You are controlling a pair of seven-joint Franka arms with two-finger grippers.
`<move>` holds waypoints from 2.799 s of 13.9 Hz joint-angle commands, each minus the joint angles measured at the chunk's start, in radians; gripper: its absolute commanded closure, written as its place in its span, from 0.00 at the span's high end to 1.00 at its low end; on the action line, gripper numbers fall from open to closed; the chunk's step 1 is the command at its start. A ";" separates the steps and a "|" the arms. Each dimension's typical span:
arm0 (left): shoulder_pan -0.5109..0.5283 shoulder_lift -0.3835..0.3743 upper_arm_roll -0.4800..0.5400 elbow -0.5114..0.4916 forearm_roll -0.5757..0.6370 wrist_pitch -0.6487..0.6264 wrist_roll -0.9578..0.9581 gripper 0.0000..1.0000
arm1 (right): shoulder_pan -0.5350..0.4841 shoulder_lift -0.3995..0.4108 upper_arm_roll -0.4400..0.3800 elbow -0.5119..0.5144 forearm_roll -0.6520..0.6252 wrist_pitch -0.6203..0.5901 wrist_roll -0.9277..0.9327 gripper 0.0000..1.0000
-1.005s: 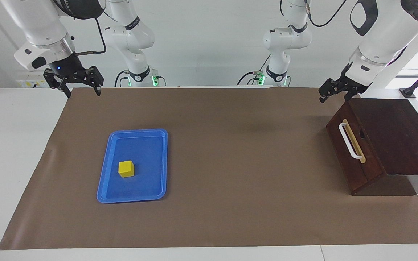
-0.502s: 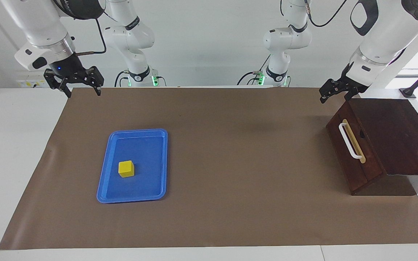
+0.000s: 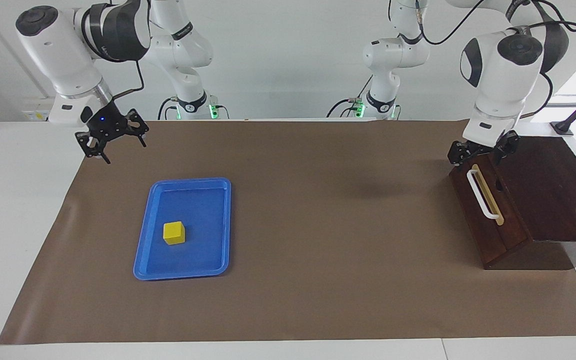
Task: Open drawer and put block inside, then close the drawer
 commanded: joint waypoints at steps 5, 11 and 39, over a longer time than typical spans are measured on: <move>-0.006 0.079 0.003 -0.119 0.168 0.196 -0.061 1.00 | -0.112 0.223 0.004 -0.004 0.317 0.141 -0.875 1.00; 0.001 0.096 0.003 -0.165 0.184 0.308 -0.089 1.00 | -0.119 0.376 0.004 0.089 0.492 0.066 -1.245 1.00; -0.198 0.179 -0.001 -0.125 0.024 0.322 -0.322 1.00 | -0.113 0.694 0.016 0.304 0.650 0.029 -1.524 1.00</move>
